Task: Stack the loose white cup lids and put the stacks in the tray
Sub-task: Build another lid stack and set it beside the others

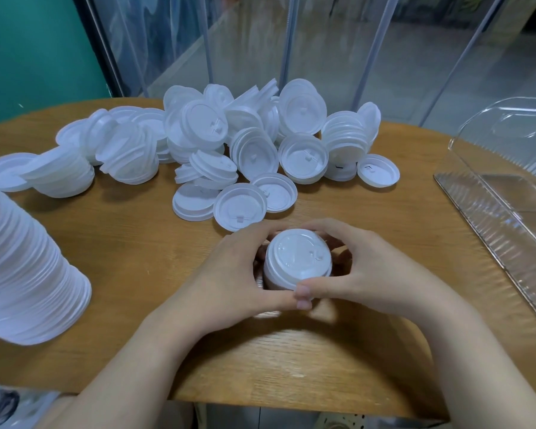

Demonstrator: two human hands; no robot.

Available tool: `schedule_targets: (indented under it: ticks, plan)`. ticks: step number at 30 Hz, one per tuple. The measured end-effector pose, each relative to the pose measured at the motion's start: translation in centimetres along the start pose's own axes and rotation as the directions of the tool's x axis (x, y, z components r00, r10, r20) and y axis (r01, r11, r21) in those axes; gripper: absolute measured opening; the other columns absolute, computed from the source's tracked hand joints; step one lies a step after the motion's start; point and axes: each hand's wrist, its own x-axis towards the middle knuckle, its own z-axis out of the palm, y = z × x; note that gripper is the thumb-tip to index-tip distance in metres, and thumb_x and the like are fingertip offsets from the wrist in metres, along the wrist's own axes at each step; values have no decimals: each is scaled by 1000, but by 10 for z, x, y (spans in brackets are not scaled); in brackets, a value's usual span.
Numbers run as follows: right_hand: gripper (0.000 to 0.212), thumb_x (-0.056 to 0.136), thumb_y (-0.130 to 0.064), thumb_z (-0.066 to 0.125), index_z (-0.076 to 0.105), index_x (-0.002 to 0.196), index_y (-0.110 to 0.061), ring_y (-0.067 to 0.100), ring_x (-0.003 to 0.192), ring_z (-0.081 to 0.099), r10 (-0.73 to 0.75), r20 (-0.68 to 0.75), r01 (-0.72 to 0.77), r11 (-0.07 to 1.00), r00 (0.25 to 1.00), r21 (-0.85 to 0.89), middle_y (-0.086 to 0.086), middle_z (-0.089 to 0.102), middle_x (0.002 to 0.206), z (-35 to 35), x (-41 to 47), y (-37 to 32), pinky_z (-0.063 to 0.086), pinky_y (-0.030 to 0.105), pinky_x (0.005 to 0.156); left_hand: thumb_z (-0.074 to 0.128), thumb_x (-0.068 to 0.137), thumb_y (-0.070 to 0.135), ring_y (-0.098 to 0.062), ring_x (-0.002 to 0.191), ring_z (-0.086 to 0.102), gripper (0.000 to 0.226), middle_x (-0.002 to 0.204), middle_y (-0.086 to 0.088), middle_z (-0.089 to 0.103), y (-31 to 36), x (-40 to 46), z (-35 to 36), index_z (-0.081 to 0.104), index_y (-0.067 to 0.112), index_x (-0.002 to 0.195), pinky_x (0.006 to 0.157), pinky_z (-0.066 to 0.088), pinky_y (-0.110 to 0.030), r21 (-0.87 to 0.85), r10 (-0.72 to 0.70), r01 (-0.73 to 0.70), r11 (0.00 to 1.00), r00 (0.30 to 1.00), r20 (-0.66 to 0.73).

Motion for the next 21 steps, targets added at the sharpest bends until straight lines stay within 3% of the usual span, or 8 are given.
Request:
schedule_targets:
  ticks: [2,4,7,10,12,17,21]
  plan:
    - [61,66,-45,94,59,114,-56,-13,101,61,0,24,0,1000,1000,10,-39,63,110,0,1,1,43,3,78,97,64,44,10,116,60,79,123,32,65,1,0,0,58,46,132,92,45,-8,-6,3,-3,1000,1000,1]
    - [61,63,-58,90,60,117,-52,-8,102,64,17,10,-18,999,1000,49,-30,67,111,-2,4,4,46,8,80,98,65,39,10,115,60,74,121,33,65,1,1,0,60,48,127,91,44,-6,-10,4,-4,1000,1000,-3]
    - [56,68,-76,76,65,114,-45,-1,98,65,25,-193,-9,997,981,81,-17,70,109,-6,15,13,47,10,78,98,64,37,16,115,56,71,122,41,60,1,0,-2,56,56,118,89,38,-1,12,8,-8,1000,1000,-7]
    - [26,85,-54,72,68,105,-40,0,98,62,-21,-344,35,999,939,37,-13,68,107,-4,27,18,46,9,76,98,64,40,21,114,52,69,121,47,55,1,-2,-5,54,57,114,88,35,2,36,-6,6,999,1000,6]
    - [18,91,-40,73,69,108,-34,1,106,58,-73,-353,62,997,933,-42,-12,64,113,0,38,24,45,10,81,96,65,46,19,116,52,69,123,43,56,-3,-7,-7,54,57,117,91,37,-1,63,-19,18,998,1000,16]
    - [28,90,-26,77,73,118,-24,8,132,45,-219,-297,152,961,929,-232,-10,58,135,10,66,25,39,36,114,87,62,65,7,125,48,79,126,36,54,-17,-33,-11,50,54,132,107,41,-25,140,-70,81,987,994,-79]
    - [46,90,-26,77,65,133,-32,13,145,35,-401,-195,305,870,895,-388,-11,50,150,30,85,16,34,43,119,84,61,68,3,125,47,79,123,32,55,-23,-48,-23,50,54,130,108,42,-32,164,-100,119,979,988,-119]
